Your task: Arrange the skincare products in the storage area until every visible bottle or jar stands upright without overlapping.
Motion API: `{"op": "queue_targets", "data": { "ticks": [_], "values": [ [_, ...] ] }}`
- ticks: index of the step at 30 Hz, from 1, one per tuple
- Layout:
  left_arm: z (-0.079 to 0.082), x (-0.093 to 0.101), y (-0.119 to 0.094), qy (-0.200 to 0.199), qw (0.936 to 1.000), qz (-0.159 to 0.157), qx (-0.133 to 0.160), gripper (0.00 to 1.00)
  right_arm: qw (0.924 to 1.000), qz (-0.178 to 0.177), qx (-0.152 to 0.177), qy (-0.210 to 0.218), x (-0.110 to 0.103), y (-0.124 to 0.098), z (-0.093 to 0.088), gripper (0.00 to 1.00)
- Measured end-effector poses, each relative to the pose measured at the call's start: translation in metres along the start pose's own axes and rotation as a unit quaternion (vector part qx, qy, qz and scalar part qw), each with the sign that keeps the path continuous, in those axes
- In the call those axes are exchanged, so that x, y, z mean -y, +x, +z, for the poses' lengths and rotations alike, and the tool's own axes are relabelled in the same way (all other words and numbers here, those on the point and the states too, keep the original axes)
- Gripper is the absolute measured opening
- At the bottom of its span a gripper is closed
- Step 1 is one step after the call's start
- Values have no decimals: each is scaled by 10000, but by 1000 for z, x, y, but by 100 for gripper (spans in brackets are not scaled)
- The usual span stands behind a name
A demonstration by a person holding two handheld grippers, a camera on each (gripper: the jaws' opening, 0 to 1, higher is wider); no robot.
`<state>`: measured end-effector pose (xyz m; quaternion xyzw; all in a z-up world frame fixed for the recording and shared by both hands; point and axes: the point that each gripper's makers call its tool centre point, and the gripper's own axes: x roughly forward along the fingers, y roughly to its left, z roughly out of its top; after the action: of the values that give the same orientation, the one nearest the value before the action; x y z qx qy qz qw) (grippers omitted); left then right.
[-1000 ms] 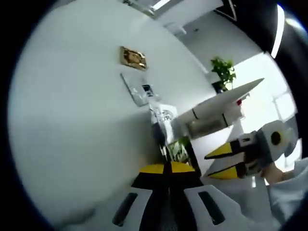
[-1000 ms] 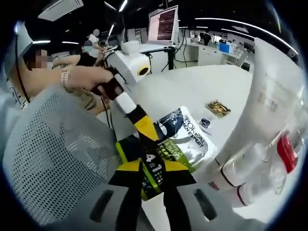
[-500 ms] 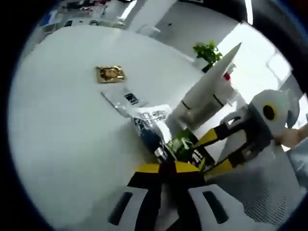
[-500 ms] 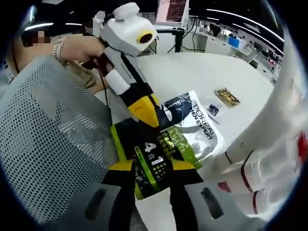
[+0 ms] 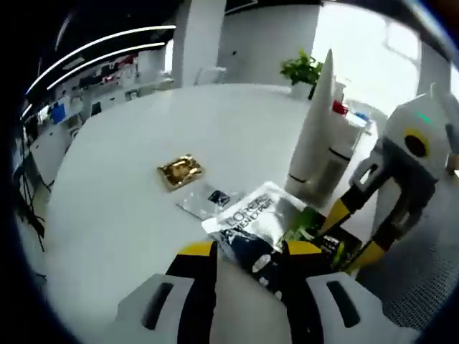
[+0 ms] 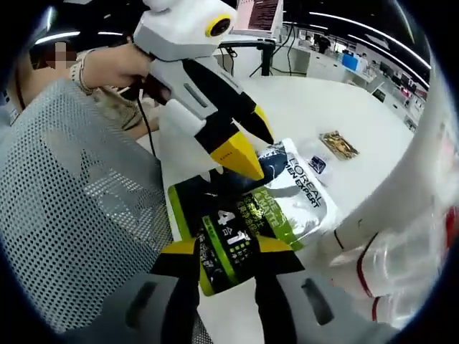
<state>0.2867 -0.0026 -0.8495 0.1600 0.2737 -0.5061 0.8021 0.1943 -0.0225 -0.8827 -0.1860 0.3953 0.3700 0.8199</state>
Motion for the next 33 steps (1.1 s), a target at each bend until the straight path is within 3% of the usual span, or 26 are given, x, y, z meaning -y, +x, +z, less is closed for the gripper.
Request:
{"op": "queue_targets", "data": {
  "ticks": [4,10,12,19,28,33],
  "values": [
    [9,17,5,-292,9981,-524,164,29,10000,-39,-8,13,1,1,0,29],
    [-12,31,26,-632,9913,-1084,-394,38,9998,-59,3,176,5,1,2,27],
    [-4,31,29,-698,9910,-1118,-211,40,9992,-124,-33,381,8,1,2,25],
    [-3,24,34,-686,9904,-1175,-237,33,9989,-234,-97,385,10,2,3,24],
    [3,20,45,-612,9910,-1182,-129,32,9981,-482,-215,324,19,5,6,26],
    [6,11,49,-799,9902,-1139,-91,28,9976,-560,-205,340,25,6,6,27]
  ]
}}
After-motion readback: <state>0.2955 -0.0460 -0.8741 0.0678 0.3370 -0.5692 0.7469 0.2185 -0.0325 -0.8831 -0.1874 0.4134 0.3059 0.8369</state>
